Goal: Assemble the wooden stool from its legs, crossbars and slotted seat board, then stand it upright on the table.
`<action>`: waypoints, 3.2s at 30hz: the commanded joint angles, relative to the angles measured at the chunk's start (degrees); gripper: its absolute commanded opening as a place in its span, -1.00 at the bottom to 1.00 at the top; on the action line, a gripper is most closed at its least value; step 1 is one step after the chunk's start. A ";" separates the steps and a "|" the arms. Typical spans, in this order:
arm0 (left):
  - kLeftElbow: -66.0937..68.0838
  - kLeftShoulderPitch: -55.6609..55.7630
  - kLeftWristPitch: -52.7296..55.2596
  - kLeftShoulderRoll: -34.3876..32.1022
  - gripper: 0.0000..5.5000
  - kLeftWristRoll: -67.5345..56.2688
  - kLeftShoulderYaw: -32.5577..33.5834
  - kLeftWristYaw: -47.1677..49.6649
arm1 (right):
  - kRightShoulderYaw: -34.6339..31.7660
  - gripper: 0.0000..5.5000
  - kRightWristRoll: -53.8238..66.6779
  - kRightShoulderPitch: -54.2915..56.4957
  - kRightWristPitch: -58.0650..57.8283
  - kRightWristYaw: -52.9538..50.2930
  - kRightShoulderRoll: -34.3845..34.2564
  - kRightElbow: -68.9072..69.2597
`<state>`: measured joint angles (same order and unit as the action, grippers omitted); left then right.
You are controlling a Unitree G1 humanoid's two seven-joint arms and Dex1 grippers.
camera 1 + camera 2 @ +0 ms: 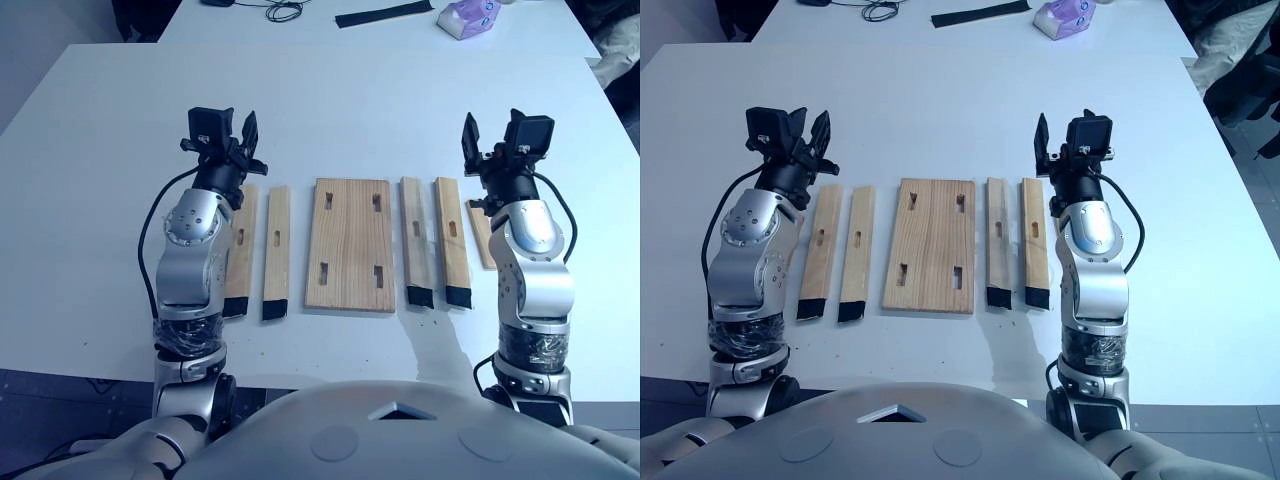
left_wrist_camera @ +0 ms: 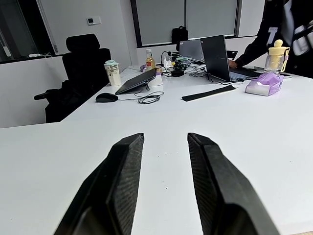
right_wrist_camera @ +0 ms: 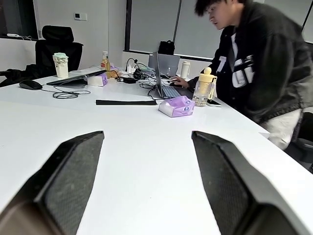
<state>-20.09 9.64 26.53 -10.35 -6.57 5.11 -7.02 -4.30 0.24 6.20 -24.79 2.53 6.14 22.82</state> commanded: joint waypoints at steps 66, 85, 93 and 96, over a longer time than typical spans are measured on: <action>-16.64 -9.27 65.95 -27.04 0.08 -24.67 17.36 -8.26 | 2.90 0.21 -7.07 -19.80 0.01 -10.83 -8.36 16.08; -11.62 -15.64 60.57 -23.74 0.08 -18.39 12.83 -6.62 | 1.38 0.21 -6.27 -18.68 -1.48 -7.42 -6.52 15.74; -9.28 -17.91 57.56 -24.22 0.08 -17.19 11.30 -6.96 | 1.47 0.21 -6.21 -19.11 -1.79 -7.24 -6.48 15.89; -8.88 -19.26 57.23 -24.82 0.08 -17.29 10.29 -7.77 | 1.54 0.21 -6.24 -19.36 -2.10 -7.15 -6.51 16.28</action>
<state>-30.85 -6.54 82.16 -34.62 -24.73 17.39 -14.23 -2.63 -6.26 -12.74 -25.85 -4.90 -0.42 38.02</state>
